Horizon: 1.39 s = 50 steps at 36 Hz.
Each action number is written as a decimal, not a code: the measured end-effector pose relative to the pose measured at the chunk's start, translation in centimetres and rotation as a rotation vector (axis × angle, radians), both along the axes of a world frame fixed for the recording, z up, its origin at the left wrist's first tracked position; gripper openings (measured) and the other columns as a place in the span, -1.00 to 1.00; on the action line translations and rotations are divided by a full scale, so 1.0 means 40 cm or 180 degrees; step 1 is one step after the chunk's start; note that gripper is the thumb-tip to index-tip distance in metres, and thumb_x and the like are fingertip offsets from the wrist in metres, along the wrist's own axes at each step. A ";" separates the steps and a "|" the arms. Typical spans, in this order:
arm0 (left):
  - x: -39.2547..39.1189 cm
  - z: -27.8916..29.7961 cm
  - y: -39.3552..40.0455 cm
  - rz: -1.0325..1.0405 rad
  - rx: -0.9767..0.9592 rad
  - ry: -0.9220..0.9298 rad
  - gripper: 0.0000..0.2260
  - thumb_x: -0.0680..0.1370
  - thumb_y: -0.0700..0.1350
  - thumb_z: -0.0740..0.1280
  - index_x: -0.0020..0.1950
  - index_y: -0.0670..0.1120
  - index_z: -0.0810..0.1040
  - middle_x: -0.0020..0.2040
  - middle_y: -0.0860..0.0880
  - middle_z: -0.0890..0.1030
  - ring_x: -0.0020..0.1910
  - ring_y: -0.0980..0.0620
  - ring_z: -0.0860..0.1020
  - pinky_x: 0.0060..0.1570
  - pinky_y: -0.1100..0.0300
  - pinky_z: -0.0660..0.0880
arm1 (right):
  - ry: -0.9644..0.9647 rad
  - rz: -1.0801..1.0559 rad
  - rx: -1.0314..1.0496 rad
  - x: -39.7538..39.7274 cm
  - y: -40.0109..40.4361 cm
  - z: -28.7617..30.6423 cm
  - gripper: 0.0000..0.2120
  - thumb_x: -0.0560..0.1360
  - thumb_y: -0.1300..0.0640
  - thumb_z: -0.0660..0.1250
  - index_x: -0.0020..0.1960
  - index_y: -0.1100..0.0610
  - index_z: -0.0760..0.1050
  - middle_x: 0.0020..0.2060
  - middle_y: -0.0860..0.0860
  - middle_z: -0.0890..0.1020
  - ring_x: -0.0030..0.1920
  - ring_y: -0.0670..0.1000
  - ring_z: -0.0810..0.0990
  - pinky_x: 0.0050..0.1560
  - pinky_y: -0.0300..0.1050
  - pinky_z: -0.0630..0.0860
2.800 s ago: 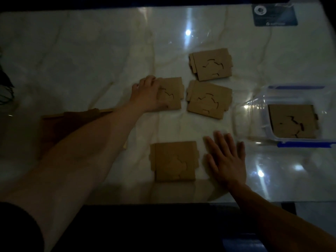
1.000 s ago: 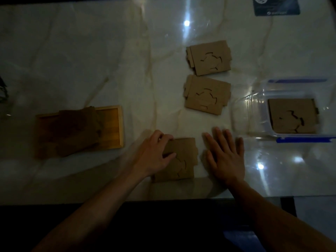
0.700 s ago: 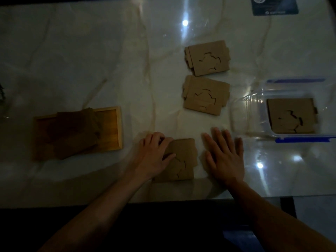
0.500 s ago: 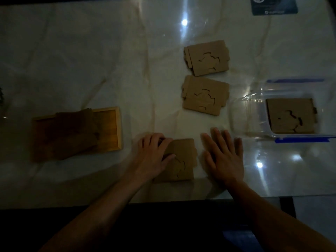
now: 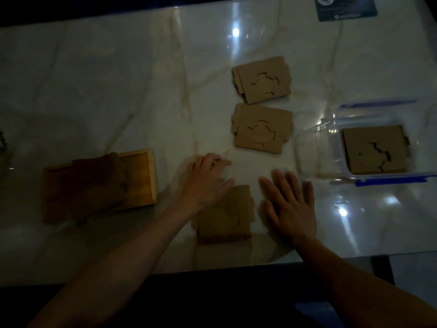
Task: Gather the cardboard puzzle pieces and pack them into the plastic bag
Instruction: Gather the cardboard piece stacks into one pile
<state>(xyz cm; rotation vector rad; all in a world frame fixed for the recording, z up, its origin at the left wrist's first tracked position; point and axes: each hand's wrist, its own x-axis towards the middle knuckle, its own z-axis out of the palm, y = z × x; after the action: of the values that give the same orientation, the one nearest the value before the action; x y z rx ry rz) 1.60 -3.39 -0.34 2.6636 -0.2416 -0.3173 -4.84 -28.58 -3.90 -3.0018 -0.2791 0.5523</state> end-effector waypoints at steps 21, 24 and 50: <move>0.379 0.004 -0.123 -0.0485 0.0560 0.0302 -0.15 0.39 0.31 0.35 0.54 0.01 0.09 0.57 -0.08 0.10 0.52 -0.13 0.11 0.42 -0.15 0.14 | -0.0088 -0.0095 0.0163 -0.003 0.001 0.004 -0.39 0.56 -0.26 -0.04 0.57 -0.26 -0.13 0.60 -0.10 -0.06 0.60 0.07 -0.11 0.47 0.41 -0.07; 0.380 0.006 -0.126 -0.0514 0.0628 0.0255 -0.14 0.39 0.31 0.37 0.54 0.00 0.09 0.56 -0.08 0.10 0.52 -0.13 0.11 0.43 -0.14 0.13 | -0.0109 -0.0068 0.0120 -0.002 -0.001 0.000 -0.39 0.56 -0.27 -0.05 0.58 -0.24 -0.10 0.61 -0.08 -0.05 0.60 0.07 -0.10 0.47 0.41 -0.06; 0.258 0.001 -0.084 0.0363 0.0028 -0.0030 -0.30 0.35 0.28 0.40 0.38 0.02 0.31 0.28 -0.05 0.39 0.26 -0.10 0.39 0.19 -0.05 0.34 | -0.0099 -0.0043 0.0039 -0.001 -0.001 -0.011 -0.41 0.57 -0.29 -0.13 0.58 -0.22 -0.08 0.61 -0.07 -0.05 0.60 0.07 -0.11 0.48 0.35 -0.14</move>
<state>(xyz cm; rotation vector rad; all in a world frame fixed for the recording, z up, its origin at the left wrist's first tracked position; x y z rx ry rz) 11.92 -6.74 -0.30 2.6750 -0.0908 -0.2700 -4.87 -28.63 -4.35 -3.0005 -0.2629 0.5011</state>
